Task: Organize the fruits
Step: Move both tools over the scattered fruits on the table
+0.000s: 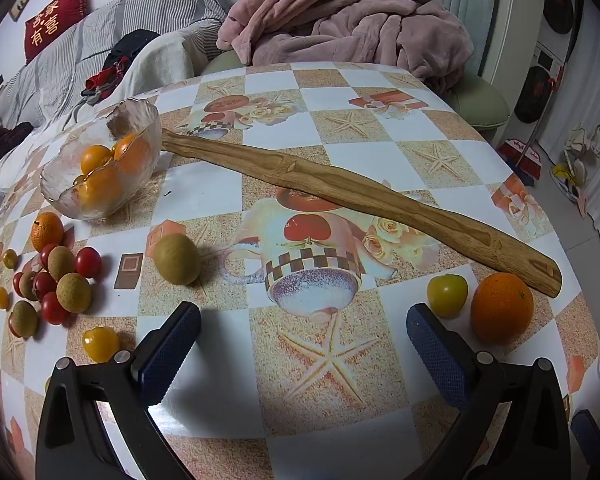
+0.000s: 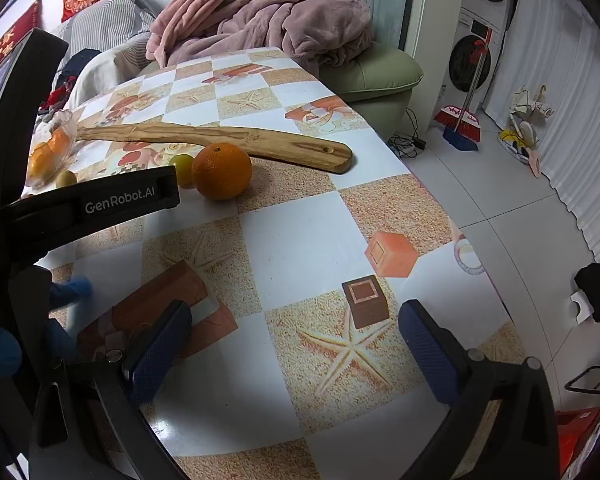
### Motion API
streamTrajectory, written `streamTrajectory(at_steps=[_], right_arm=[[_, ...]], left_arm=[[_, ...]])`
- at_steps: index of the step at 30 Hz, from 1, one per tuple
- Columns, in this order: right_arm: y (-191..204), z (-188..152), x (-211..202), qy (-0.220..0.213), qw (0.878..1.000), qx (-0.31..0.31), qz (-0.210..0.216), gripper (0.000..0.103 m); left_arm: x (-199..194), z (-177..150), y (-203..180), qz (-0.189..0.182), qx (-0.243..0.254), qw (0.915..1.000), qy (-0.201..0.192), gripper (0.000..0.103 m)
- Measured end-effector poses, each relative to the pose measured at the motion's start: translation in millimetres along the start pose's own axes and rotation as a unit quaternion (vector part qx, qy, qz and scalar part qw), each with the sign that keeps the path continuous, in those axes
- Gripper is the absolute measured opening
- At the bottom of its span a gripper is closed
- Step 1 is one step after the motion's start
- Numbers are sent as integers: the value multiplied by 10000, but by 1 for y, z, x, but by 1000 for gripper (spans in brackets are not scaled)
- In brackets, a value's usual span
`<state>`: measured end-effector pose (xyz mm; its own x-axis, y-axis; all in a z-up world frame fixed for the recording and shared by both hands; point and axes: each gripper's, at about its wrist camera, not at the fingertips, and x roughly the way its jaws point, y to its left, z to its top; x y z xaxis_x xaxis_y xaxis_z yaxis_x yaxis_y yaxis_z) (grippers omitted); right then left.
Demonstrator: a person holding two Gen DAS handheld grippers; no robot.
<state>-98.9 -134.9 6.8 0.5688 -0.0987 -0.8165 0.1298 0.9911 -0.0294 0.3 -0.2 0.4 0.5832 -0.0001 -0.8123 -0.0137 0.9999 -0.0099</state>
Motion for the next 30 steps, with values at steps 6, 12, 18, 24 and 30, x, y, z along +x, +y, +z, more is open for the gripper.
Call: streamTrajectory(at_steps=[6, 12, 18, 24, 30], right_arm=[[4, 18, 12, 824, 9965, -95, 42, 103], [9, 20, 23, 1161, 9926, -290, 201, 103], [42, 32, 6, 1342, 9843, -937, 659, 103], [88, 54, 5, 1594, 9691, -1396, 1261, 103], [103, 71, 8, 1606, 9672, -1448, 1330, 103]], left_arm=[[-26, 13, 20, 70, 64, 9997, 245, 103], [-70, 11, 83, 294, -322, 9990, 102, 103], [-83, -13, 142, 781, -662, 9918, 761, 103], [-77, -31, 169, 964, -1040, 9812, 1311, 103], [-74, -27, 164, 1065, -911, 9800, 1414, 103]])
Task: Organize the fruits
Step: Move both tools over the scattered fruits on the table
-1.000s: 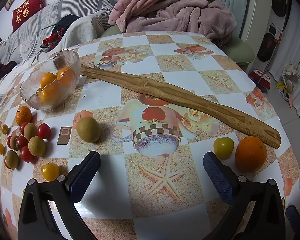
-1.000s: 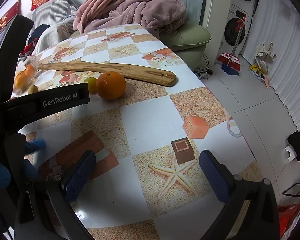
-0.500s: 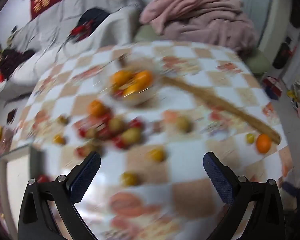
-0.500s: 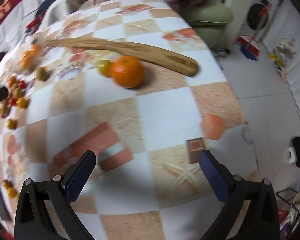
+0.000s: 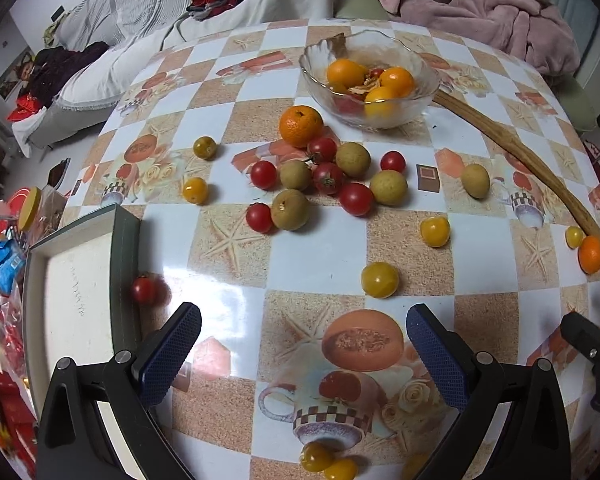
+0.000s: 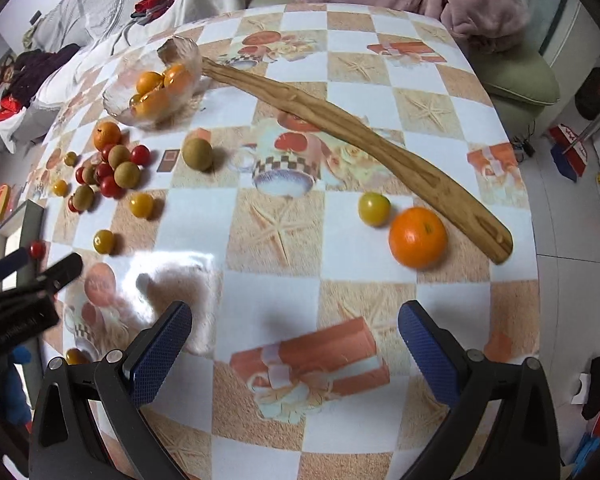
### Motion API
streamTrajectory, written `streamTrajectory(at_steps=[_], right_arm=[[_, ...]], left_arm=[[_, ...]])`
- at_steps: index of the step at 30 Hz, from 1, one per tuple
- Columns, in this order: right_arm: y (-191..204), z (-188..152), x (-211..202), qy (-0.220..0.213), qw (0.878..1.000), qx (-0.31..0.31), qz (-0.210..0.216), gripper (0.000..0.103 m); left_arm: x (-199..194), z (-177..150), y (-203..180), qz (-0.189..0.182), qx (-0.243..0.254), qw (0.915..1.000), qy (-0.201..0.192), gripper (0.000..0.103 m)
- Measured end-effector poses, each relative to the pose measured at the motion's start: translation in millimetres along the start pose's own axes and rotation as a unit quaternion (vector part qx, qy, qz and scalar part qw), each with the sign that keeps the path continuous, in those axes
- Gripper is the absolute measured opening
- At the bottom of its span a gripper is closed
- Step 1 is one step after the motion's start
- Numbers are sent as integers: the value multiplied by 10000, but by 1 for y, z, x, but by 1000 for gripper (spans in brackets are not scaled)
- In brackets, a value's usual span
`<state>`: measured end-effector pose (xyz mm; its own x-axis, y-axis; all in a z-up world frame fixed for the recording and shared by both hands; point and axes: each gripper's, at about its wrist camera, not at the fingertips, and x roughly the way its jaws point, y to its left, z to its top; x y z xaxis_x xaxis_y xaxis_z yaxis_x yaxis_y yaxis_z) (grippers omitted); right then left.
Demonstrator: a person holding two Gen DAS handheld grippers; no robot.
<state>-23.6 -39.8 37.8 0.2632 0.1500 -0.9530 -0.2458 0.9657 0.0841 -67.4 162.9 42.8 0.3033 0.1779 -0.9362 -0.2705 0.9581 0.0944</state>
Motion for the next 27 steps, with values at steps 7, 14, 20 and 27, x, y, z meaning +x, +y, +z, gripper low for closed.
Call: streamTrajectory(at_steps=[7, 14, 20, 27], right_arm=[[-1, 11, -1, 54, 9999, -66, 124, 103], [1, 22, 1, 21, 9996, -133, 231, 103], [3, 29, 7, 90, 9992, -234, 304, 103], [4, 38, 8, 92, 9990, -240, 374, 103]], left_arm=[[5, 7, -10, -86, -104, 9999, 45, 103], [14, 11, -12, -99, -222, 9996, 133, 103], [21, 13, -12, -75, -295, 9992, 243, 103], [24, 12, -12, -100, -322, 9990, 298, 103]])
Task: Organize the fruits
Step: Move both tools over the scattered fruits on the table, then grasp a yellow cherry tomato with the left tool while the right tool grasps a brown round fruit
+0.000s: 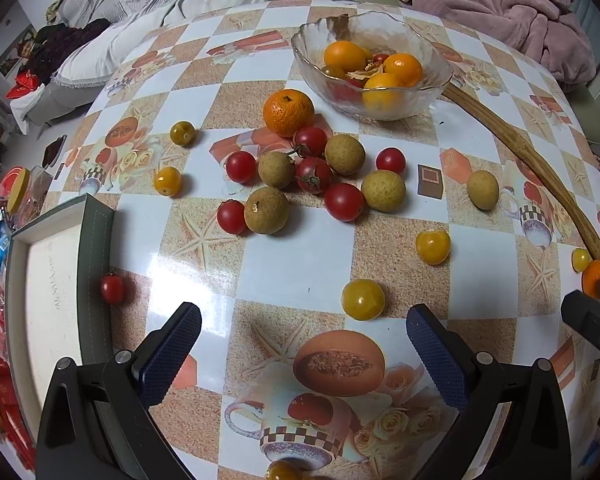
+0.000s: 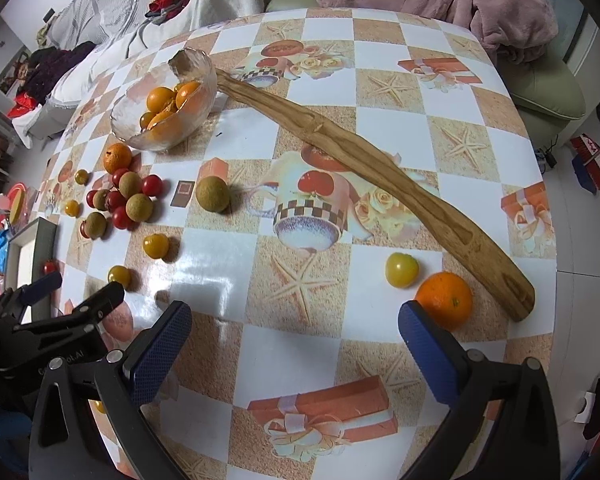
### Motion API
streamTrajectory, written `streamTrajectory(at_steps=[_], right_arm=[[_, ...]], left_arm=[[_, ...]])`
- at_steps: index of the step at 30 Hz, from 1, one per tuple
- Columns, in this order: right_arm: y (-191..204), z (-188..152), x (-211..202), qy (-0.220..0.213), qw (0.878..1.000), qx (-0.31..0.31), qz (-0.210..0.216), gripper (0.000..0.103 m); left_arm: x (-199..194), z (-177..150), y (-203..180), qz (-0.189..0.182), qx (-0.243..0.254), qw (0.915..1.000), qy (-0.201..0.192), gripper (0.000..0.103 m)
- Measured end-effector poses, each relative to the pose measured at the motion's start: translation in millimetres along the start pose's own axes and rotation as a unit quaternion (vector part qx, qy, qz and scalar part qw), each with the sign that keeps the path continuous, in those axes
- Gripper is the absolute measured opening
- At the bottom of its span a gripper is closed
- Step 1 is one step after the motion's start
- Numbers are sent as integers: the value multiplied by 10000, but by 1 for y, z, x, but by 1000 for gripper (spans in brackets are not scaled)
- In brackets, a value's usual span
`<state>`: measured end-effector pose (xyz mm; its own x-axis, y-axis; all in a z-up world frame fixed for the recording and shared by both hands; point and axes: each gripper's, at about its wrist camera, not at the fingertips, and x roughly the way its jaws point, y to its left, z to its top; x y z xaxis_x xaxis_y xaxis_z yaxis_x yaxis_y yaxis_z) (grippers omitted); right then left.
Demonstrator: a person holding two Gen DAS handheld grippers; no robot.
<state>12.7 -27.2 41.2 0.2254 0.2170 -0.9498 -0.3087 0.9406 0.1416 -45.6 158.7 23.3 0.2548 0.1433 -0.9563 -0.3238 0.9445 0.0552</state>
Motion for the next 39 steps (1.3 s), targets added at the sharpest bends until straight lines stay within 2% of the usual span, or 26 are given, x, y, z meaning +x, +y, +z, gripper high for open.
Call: streamTrajectory(at_steps=[18, 30, 31, 32, 33, 37, 39], right_arm=[[9, 6, 7, 82, 9999, -73, 43, 103], [19, 44, 29, 85, 9996, -72, 248, 103], [20, 48, 31, 79, 9996, -88, 273, 103], [22, 52, 33, 74, 9995, -113, 288, 103], [24, 56, 36, 71, 9994, -149, 305, 103], [35, 65, 47, 122, 9987, -327, 362, 100], [41, 67, 52, 180, 9982, -415, 396, 91]], left_arm=[[6, 2, 2, -51, 17, 10000, 36, 103], [16, 9, -8, -17, 85, 9999, -69, 103], [17, 9, -9, -25, 96, 9999, -74, 101], [17, 10, -11, -18, 116, 9999, -74, 92], [20, 10, -13, -33, 167, 9999, -10, 88], [22, 11, -17, -49, 154, 9999, 8, 88], [22, 11, -19, -72, 141, 9999, 6, 84]])
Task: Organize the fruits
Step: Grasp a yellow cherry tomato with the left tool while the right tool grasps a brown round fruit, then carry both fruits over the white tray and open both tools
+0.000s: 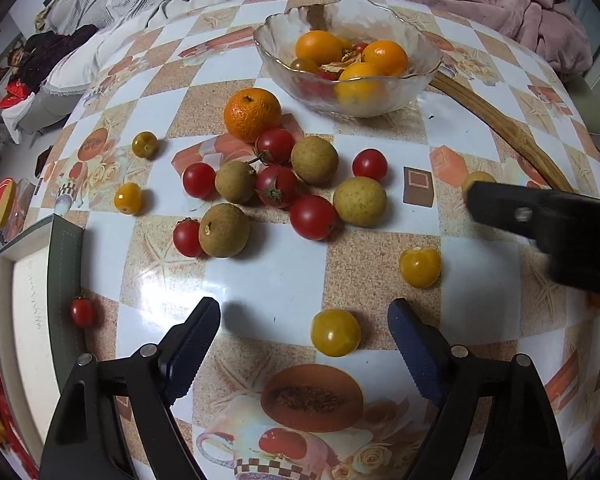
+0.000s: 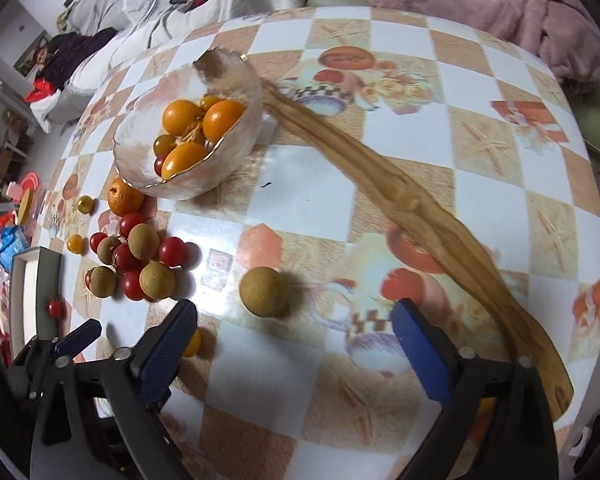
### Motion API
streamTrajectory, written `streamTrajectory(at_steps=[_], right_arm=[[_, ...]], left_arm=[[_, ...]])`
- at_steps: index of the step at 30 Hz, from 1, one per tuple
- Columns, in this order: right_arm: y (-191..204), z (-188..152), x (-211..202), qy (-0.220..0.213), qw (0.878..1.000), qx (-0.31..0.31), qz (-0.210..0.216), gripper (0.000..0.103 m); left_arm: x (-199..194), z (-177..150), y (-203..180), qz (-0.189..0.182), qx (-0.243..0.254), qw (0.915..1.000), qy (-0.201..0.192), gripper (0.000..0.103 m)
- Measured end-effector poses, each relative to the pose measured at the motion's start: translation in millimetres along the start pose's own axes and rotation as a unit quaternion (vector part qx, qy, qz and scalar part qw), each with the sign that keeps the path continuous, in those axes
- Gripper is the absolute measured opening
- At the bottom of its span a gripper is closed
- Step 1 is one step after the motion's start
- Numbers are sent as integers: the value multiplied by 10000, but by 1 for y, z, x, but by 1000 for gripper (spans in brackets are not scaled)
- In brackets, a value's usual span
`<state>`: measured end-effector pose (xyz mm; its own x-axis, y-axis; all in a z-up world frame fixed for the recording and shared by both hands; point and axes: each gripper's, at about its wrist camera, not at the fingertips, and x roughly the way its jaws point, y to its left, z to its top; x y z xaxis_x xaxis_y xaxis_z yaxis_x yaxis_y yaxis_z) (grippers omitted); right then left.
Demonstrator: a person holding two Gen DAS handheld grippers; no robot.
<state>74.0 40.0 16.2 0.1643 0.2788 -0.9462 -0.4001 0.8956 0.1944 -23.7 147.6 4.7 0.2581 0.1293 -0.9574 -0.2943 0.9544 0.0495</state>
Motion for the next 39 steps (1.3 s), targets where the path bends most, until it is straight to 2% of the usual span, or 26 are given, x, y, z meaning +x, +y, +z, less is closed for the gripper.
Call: streamTrajectory(at_steps=[2, 4, 5, 7, 9, 13, 15, 17, 19, 30, 35, 39], right_arm=[[5, 1, 6, 91, 9999, -78, 15, 79], [11, 2, 9, 132, 9997, -199, -40, 77], [14, 3, 10, 137, 9995, -276, -72, 72], [20, 3, 10, 103, 9989, -438, -160, 59], [23, 4, 10, 93, 9985, -530, -122, 27], [18, 2, 7, 92, 9996, -237, 147, 27], [15, -3, 3, 59, 9996, -165, 215, 27], [13, -9, -1, 36, 9996, -118, 237, 27], [8, -15, -5, 40, 9996, -27, 281, 27], [13, -40, -25, 22, 9989, 135, 438, 27], [28, -45, -35, -10, 9988, 121, 477, 27], [55, -49, -38, -28, 9986, 22, 531, 27]], left_arm=[[-1, 0, -1, -91, -18, 10000, 2, 78], [-2, 0, -3, -78, -10, 10000, 0, 78], [-2, -1, -4, -84, -22, 10000, -2, 76], [-4, -1, -4, -273, -89, 9996, 6, 67], [-6, -3, -9, -318, -20, 9995, -27, 57], [-10, -6, -13, -409, 56, 9991, -66, 45], [-12, -7, -9, -472, 36, 9988, -76, 28], [-13, -7, -2, -650, -30, 9979, -55, 24], [-12, -4, 8, -851, -100, 9963, -17, 23], [-33, -17, 34, -1091, -136, 9939, -60, 24], [-47, -25, 53, -1090, -78, 9939, -172, 24], [-61, -34, 82, -1056, -144, 9939, -274, 24]])
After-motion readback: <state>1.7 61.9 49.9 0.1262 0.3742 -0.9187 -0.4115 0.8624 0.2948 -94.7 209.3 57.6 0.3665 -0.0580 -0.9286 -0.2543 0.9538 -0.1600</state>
